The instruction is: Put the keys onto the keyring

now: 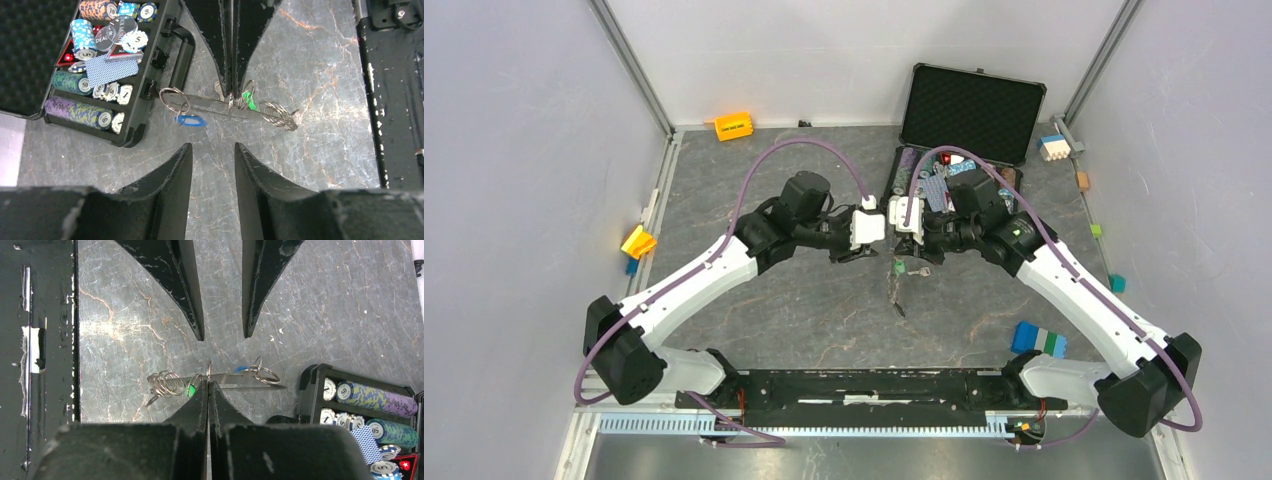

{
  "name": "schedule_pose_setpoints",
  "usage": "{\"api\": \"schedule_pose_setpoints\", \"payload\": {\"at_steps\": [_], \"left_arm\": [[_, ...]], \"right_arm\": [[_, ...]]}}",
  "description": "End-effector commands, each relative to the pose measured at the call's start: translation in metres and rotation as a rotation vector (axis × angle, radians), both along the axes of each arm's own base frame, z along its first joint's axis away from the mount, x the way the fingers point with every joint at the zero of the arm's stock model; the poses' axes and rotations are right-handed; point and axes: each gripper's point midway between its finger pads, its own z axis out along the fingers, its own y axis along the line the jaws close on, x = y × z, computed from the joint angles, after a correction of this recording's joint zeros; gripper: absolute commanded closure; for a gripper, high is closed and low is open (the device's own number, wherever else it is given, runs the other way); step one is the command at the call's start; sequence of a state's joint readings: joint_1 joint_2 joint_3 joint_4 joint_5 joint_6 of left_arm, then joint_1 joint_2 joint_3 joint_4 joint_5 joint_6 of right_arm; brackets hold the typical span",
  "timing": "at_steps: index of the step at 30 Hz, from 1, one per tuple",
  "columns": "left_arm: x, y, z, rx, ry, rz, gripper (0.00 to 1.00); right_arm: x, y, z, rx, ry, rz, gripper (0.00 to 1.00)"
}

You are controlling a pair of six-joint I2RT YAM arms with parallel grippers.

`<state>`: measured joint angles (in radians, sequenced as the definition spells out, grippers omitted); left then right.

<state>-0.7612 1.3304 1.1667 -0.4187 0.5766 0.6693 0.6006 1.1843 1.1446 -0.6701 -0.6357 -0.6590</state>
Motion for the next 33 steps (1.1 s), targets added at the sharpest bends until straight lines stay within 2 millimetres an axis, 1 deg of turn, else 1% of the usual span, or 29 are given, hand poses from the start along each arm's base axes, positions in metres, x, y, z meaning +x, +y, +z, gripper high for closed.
{"api": "schedule_pose_setpoints", "payload": {"at_steps": [1,3,6,8,11,14,16,20,27,30,33], "left_arm": [[0.001,-0.003,0.008,-0.038,-0.128,-0.065,0.56],[0.002,0.003,0.005,-0.056,-0.13,-0.07,0.56],[0.007,0.013,0.009,-0.113,-0.116,-0.056,0.56],[0.011,0.02,0.013,-0.155,-0.107,-0.046,0.56],[0.005,0.023,0.015,-0.187,-0.088,-0.084,0.56],[-0.004,0.022,0.015,-0.188,-0.068,-0.139,0.56],[-0.008,0.019,0.021,-0.196,-0.055,-0.171,0.56],[-0.009,0.013,0.027,-0.21,-0.028,-0.198,0.56],[-0.01,0.003,0.024,-0.224,0.026,-0.26,0.56],[-0.006,-0.002,0.028,-0.246,0.045,-0.251,0.56],[-0.006,-0.006,0.033,-0.277,0.083,-0.253,0.56]], "right_arm": [[0.003,0.009,0.02,0.045,-0.066,0.012,1.0],[0.0,0.01,0.018,0.053,-0.064,0.024,1.0],[-0.004,0.012,0.019,0.072,-0.063,0.049,1.0],[-0.002,0.011,0.022,0.084,-0.073,0.048,1.0],[0.001,0.01,0.021,0.084,-0.079,0.045,1.0],[0.003,0.009,0.016,0.063,-0.073,0.047,1.0],[0.007,0.008,0.017,0.044,-0.07,0.042,1.0],[0.013,0.003,0.019,-0.016,-0.062,0.021,1.0],[0.019,-0.009,0.021,-0.103,-0.047,-0.026,1.0],[0.023,-0.018,0.024,-0.159,-0.057,-0.049,1.0],[0.026,-0.027,0.029,-0.202,-0.082,-0.07,1.0]]}}
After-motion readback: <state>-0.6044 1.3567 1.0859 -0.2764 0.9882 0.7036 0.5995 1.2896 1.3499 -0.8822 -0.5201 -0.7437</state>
